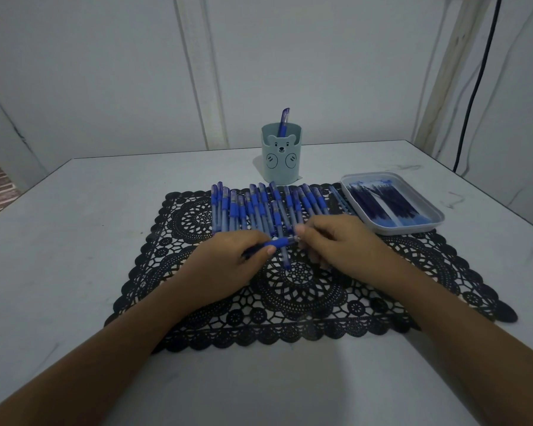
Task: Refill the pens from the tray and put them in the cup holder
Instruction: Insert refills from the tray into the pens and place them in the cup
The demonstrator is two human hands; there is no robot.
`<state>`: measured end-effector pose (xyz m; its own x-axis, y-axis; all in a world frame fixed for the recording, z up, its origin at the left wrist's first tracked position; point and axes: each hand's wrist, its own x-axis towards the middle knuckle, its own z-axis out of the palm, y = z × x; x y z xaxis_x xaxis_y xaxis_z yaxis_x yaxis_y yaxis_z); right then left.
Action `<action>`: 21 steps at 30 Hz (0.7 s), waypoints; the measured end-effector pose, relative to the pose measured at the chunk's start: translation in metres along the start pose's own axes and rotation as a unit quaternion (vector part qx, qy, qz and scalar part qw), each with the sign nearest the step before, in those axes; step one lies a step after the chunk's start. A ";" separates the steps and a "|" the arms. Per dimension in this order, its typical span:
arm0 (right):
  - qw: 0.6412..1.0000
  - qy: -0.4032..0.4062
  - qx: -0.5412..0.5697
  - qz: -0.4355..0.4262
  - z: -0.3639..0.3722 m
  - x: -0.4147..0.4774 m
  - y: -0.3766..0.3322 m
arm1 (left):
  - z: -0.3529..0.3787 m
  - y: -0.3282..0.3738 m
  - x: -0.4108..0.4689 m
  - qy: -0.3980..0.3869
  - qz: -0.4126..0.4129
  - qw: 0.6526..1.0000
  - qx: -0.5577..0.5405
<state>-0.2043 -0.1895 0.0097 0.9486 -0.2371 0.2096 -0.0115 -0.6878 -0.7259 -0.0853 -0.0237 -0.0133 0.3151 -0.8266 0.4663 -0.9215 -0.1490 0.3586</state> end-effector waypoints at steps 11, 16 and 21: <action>1.000 -0.028 -0.006 -0.012 -0.001 -0.002 0.002 | -0.001 0.000 -0.001 -0.001 -0.003 1.000 0.012; 0.999 -0.023 -0.030 -0.022 -0.001 0.000 0.003 | -0.001 -0.001 -0.001 -0.003 -0.004 1.000 0.021; 0.999 -0.032 -0.029 -0.033 -0.001 -0.001 0.004 | -0.002 0.001 -0.001 -0.002 -0.008 1.000 0.023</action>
<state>-0.2055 -0.1932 0.0070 0.9664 -0.1462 0.2114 0.0354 -0.7389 -0.6729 -0.0858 -0.0220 -0.0121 0.3286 -0.8264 0.4572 -0.9261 -0.1869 0.3277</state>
